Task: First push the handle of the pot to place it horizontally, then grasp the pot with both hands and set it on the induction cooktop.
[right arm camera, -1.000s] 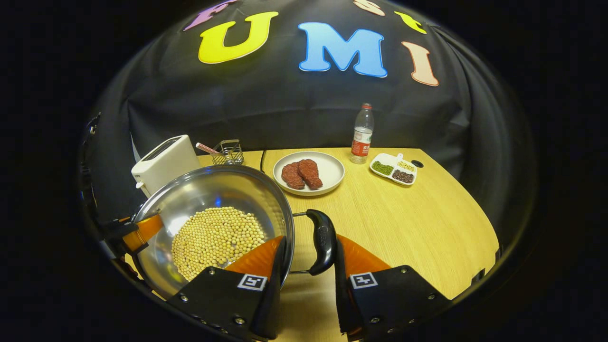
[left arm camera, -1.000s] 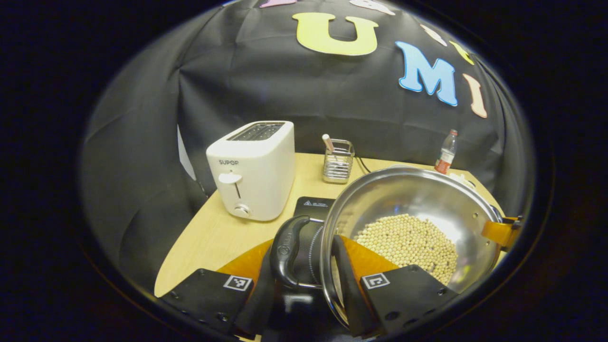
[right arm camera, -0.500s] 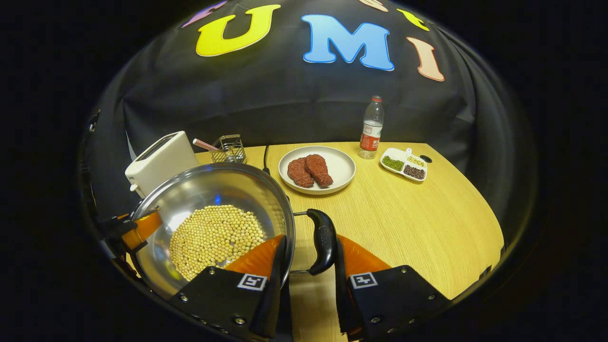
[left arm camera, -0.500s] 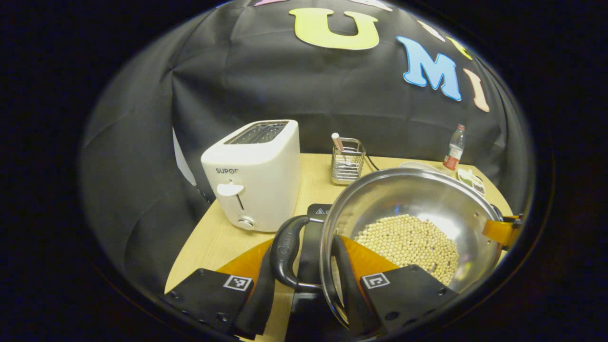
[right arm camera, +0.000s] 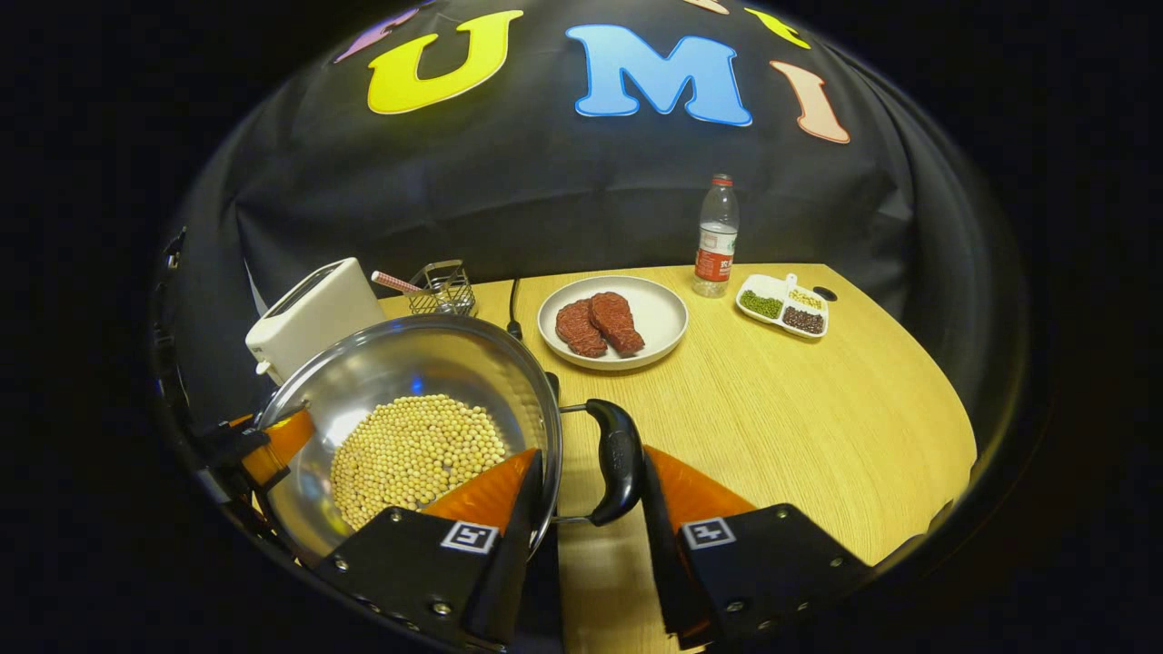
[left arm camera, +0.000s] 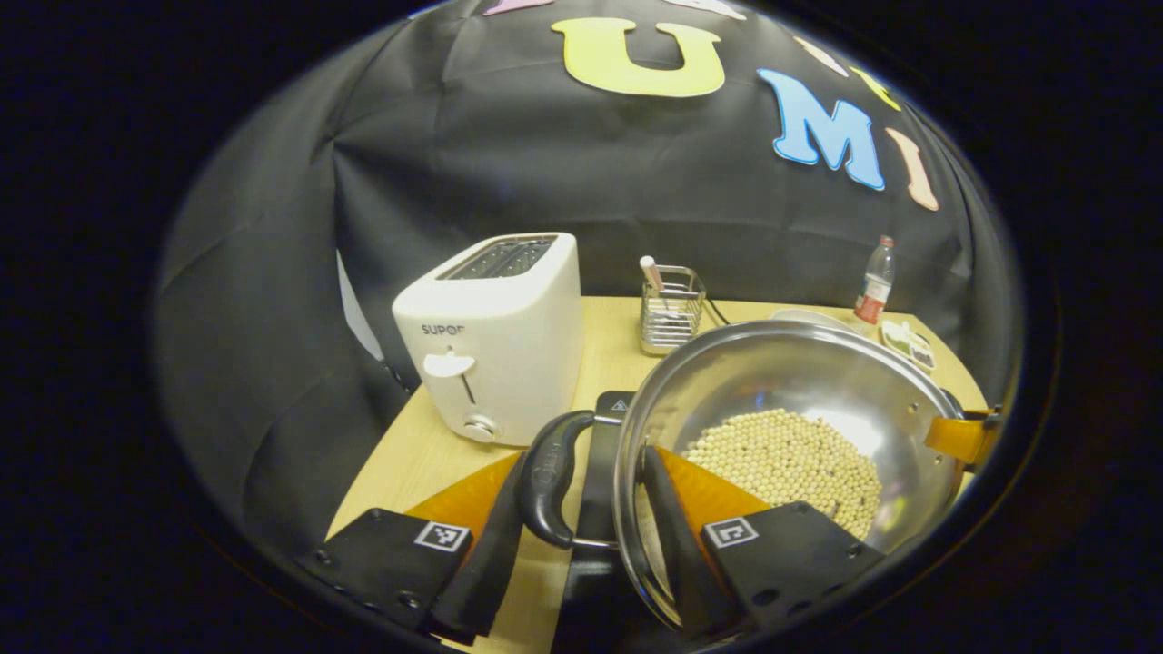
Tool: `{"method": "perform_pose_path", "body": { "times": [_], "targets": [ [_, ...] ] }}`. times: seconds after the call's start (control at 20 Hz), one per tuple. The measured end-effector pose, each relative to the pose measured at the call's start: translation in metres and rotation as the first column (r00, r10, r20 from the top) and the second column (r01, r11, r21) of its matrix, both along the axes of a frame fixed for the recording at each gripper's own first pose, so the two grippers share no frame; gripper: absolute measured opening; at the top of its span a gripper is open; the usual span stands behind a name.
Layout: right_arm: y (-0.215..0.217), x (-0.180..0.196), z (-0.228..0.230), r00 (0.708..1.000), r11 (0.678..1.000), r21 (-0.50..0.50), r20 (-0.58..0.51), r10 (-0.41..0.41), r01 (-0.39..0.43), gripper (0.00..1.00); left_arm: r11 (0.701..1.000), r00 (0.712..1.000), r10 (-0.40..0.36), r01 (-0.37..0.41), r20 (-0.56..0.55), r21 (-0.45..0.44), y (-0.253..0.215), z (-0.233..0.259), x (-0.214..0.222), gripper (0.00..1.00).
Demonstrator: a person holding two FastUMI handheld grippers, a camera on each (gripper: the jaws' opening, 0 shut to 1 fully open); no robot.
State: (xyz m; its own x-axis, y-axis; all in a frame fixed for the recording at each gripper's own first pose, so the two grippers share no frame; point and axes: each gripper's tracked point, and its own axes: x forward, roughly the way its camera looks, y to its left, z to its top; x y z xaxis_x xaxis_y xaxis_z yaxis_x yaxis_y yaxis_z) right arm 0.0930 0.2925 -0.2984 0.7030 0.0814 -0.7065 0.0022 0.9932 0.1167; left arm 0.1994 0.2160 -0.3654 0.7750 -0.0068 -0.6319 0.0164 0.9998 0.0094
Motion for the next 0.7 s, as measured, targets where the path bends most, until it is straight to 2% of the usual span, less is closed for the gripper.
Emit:
{"method": "perform_pose_path", "body": {
  "times": [0.05,0.15,0.2,0.25,0.3,0.35,0.5,0.7],
  "targets": [
    [-0.002,0.005,0.007,0.999,1.000,0.008,0.037,0.005,-0.005,0.62,1.000,0.999,0.000,-0.001,0.039,0.018,0.001,0.009,0.003,0.89],
    [-0.008,0.009,0.025,0.996,1.000,0.017,0.094,0.008,-0.010,0.86,1.000,0.994,0.005,-0.009,0.109,0.027,-0.002,0.036,0.006,1.00],
    [-0.013,0.007,0.036,0.993,1.000,0.022,0.114,0.007,-0.010,0.97,0.999,0.989,0.010,-0.016,0.145,0.039,-0.003,0.049,0.007,0.99],
    [-0.019,0.008,0.045,0.990,0.999,0.031,0.140,0.006,-0.011,0.98,0.999,0.985,0.005,-0.013,0.172,0.047,-0.007,0.062,0.007,0.99],
    [-0.028,0.008,0.058,0.985,0.999,0.035,0.174,0.004,-0.010,0.98,0.998,0.979,-0.006,-0.005,0.201,0.055,-0.014,0.076,0.006,0.94],
    [-0.039,0.010,0.072,0.977,0.999,0.031,0.213,0.001,-0.008,0.98,0.998,0.973,-0.016,0.003,0.232,0.057,-0.024,0.090,0.005,0.99],
    [-0.078,0.005,0.101,0.957,1.000,-0.014,0.291,0.008,-0.005,0.98,1.000,0.956,-0.028,0.025,0.293,0.014,-0.066,0.132,-0.002,0.99],
    [-0.134,-0.015,0.133,0.926,1.000,-0.024,0.376,0.023,-0.016,0.98,0.998,0.932,-0.012,0.033,0.363,-0.052,-0.128,0.185,-0.027,0.99]
  ]
}}
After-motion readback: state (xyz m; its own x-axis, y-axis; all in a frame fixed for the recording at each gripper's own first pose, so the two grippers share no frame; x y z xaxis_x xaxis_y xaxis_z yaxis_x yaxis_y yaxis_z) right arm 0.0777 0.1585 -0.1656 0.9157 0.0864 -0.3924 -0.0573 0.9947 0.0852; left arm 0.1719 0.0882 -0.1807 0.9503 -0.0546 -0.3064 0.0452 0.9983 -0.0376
